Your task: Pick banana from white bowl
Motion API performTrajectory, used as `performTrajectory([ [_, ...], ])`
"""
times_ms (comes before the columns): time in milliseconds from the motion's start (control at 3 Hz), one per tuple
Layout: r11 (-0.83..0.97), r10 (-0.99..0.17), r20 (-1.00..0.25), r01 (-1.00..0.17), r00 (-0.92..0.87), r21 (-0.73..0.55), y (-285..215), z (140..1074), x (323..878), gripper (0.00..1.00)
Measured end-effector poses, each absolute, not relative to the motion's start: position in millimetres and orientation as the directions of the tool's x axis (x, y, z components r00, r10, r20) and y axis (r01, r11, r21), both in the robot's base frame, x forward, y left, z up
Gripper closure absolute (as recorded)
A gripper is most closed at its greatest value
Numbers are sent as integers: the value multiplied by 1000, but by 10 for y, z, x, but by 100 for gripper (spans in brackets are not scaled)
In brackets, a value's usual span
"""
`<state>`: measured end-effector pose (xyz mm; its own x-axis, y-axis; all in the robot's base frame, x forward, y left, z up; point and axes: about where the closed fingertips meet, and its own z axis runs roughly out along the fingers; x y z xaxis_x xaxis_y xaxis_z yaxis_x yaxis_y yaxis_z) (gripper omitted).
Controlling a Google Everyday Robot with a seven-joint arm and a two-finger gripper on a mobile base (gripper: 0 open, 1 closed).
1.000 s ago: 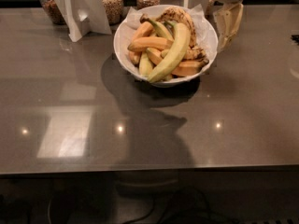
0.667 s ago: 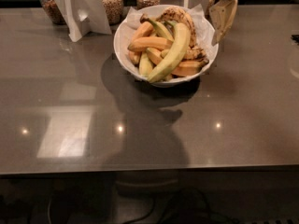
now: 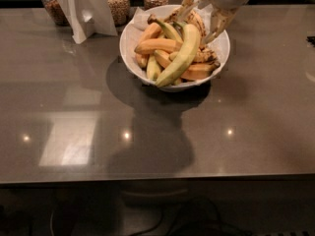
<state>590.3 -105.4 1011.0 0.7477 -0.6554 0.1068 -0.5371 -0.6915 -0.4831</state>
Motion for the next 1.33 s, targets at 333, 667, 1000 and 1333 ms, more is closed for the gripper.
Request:
performTrajectory([
  [333, -704, -645, 91, -543, 759, -458, -1052, 9979, 5889, 62],
  [667, -716, -634, 79, -546, 769, -435, -1042, 9858, 5901, 56],
  [1000, -724, -628, 75, -546, 775, -420, -1043, 9789, 5935, 50],
  [1333, -724, -628, 75, -546, 775, -420, -1043, 9787, 5936, 49],
])
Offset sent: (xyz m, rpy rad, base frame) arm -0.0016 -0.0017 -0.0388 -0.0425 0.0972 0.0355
